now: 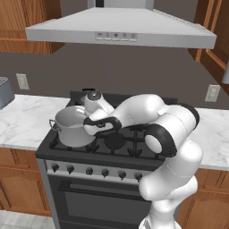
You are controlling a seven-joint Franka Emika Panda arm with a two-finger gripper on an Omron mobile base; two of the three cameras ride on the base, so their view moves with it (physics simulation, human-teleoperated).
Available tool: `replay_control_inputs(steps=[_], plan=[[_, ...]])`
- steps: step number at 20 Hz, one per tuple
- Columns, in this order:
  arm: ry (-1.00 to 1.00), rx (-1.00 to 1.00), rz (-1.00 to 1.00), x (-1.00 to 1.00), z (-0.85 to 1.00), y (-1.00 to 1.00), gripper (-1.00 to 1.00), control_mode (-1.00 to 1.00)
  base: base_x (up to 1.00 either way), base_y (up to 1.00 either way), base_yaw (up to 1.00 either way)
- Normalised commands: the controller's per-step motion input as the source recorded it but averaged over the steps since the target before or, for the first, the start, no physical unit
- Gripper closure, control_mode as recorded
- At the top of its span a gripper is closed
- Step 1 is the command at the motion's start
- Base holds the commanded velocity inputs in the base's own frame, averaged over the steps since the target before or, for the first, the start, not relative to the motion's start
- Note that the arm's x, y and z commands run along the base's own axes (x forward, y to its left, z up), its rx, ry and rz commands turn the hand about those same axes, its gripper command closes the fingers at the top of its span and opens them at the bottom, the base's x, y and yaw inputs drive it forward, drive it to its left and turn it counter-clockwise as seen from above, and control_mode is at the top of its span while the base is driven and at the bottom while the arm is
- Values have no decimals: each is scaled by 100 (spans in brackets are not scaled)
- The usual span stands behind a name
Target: Pick the kettle from the cabinet and place it on a stove burner. Then pick the pot from the counter and place it on another stove burner. Finally, turn both burners on.
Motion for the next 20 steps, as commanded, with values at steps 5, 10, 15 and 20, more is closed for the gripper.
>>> replay_control_inputs(steps=[5,10,15,20], plan=[[-5,0,-1,0,-1,0,-100,-100,0,0,0],[-10,0,-1,-6,5,0,-100,-100,0,0,0],[-6,0,-1,-19,25,0,-100,-100,0,0,0],[0,1,-2,-27,34,0,-100,-100,0,0,0]])
